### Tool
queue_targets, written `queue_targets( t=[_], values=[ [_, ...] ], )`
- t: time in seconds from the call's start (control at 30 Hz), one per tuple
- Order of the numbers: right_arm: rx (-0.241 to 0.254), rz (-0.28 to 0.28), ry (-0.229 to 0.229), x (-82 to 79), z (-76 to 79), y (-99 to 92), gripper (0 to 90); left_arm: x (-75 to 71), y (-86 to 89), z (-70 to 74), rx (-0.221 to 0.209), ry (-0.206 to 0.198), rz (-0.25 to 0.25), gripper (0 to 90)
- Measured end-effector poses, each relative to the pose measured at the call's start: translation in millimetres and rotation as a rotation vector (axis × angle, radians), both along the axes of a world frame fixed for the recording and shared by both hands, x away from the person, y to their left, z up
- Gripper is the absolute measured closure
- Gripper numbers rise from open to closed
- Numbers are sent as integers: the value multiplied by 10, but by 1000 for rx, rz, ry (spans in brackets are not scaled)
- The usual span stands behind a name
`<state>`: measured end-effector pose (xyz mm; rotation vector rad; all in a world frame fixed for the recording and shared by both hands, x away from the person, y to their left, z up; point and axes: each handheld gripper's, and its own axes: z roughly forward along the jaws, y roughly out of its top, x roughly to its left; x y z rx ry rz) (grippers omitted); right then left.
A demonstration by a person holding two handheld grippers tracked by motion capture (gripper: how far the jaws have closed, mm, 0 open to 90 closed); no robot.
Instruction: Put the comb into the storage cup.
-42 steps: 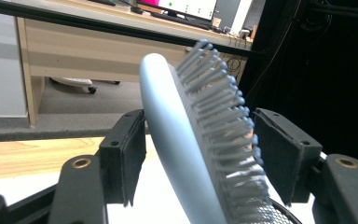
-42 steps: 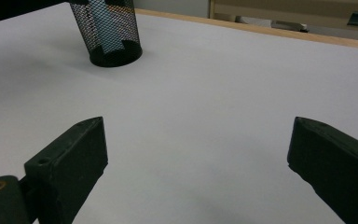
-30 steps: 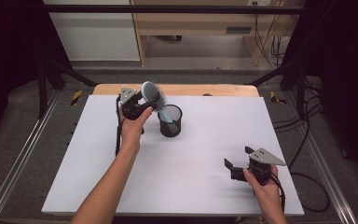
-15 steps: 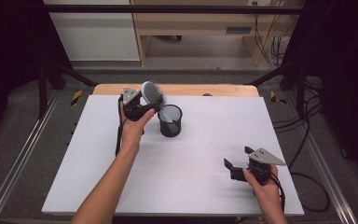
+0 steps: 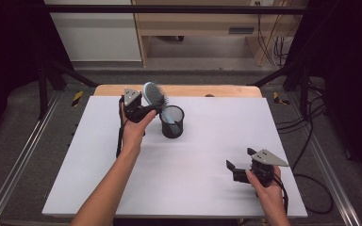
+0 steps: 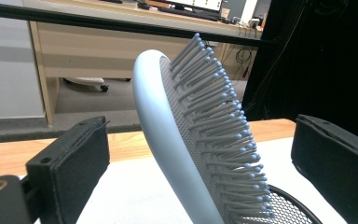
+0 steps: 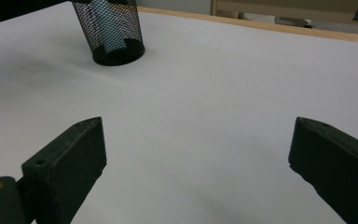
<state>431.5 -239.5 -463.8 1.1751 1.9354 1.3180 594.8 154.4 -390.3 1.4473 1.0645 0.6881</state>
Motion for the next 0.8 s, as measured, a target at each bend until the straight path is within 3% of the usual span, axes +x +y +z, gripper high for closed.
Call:
queue_targets(
  t=[0.8],
  values=[
    [-1, 11, -14, -10, 11, 11, 37, -88, 52, 43, 25, -25, 1, 35]
  ],
)
